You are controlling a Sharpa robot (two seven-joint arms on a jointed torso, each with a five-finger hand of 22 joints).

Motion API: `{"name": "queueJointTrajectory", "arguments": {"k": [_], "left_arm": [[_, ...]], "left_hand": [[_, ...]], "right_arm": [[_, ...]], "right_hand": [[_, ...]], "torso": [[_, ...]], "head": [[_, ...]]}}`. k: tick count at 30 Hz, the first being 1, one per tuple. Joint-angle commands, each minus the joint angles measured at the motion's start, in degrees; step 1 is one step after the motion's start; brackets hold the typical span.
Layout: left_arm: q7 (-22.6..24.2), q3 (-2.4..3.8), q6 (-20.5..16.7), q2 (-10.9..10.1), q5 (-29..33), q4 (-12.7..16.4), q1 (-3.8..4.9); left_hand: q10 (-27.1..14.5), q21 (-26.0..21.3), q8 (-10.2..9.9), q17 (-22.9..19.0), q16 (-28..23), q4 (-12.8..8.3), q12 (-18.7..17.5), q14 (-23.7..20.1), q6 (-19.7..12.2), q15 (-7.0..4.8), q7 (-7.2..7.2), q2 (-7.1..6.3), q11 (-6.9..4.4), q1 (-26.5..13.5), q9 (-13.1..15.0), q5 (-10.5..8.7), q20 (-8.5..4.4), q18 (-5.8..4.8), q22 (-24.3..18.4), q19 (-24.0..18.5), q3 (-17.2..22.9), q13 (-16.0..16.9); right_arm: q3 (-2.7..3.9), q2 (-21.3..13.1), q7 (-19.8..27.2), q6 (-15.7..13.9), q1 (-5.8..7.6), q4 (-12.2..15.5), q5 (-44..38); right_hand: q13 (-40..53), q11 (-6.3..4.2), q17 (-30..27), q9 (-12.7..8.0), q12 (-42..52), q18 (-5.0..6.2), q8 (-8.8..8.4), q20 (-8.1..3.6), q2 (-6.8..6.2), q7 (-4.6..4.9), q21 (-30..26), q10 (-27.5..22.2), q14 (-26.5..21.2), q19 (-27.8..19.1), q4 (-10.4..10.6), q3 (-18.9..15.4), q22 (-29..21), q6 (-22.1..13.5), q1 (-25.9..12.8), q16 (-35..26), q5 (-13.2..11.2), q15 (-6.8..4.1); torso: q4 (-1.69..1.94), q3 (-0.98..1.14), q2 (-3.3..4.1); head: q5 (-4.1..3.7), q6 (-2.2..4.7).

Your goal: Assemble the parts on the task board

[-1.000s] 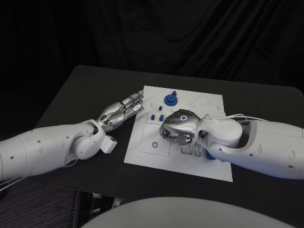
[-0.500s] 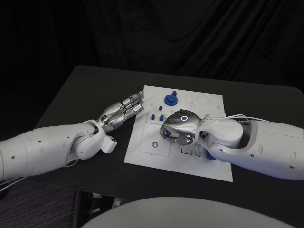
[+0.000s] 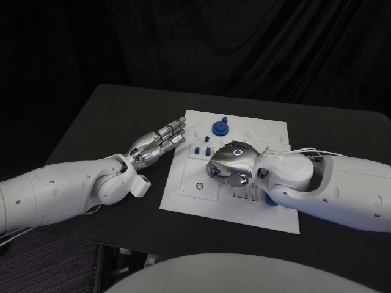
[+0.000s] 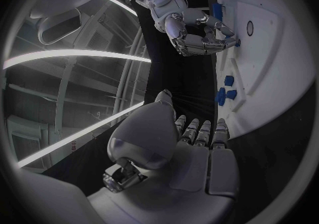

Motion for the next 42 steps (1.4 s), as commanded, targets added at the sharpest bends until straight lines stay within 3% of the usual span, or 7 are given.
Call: {"name": "queueJointTrajectory", "arguments": {"k": [1, 22, 42], "left_arm": [[4.5, 0.06, 0.9, 0.1, 0.1, 0.1, -0.09], [4.0, 0.06, 1.4, 0.3, 0.1, -0.3, -0.27], [3.6, 0.06, 1.7, 0.4, 0.1, -0.5, -0.48]], "left_hand": [[0.0, 0.1, 0.1, -0.1, -0.2, -0.1, 0.1, 0.2, -0.4, 0.4, -0.04, 0.06, 0.43, 0.6, 0.0, 0.39, 0.27, 0.17, -0.1, -0.1, 0.3, 0.0], [0.0, 0.1, 0.2, -0.1, -0.2, 0.0, 0.1, 0.2, 0.0, 0.46, 0.66, 0.1, 0.65, 0.7, 0.1, 0.38, 0.4, 0.22, -0.1, -0.1, 0.4, 0.0], [0.0, 0.1, 0.6, -0.1, -0.2, 0.0, 0.3, 0.2, 1.6, 0.47, 2.26, 0.11, 1.07, 0.7, 0.3, 0.36, 0.53, 0.36, -0.1, -0.1, 0.6, 0.0]], "right_arm": [[-0.08, -0.1, -0.8, 0.3, -0.26, 0.0, -0.5], [-0.08, -0.5, -1.1, 0.4, -0.26, 0.5, -0.3], [-0.07, -0.6, -1.8, 1.9, -0.25, 0.5, 1.5]], "right_hand": [[-0.1, 0.23, 0.0, 0.0, -0.3, 0.36, -0.35, 0.03, 0.02, 0.19, -0.1, -0.2, -0.2, -0.4, 0.2, 0.2, 5.1, 0.3, -0.6, 0.1, 0.3, 0.09], [-0.5, 0.25, -0.4, -0.1, -1.3, 0.42, -0.9, 0.09, -0.04, 0.08, -0.6, -0.2, -0.4, -0.6, 0.1, 0.4, 5.0, -0.4, -0.7, -0.3, 0.4, 0.17], [-1.0, 0.48, -1.3, -0.1, -2.4, 0.56, -1.46, 0.29, -0.16, 0.08, -2.0, 0.0, -1.1, -1.0, -0.3, 0.8, 4.7, -0.9, -0.6, -1.2, 0.4, 0.54]], "torso": [[0.02, -0.01, -0.04], [0.05, -0.03, 0.07], [-0.01, -0.03, 0.01]], "head": [[0.07, 0.0], [0.37, 0.0], [0.82, 0.0]]}}
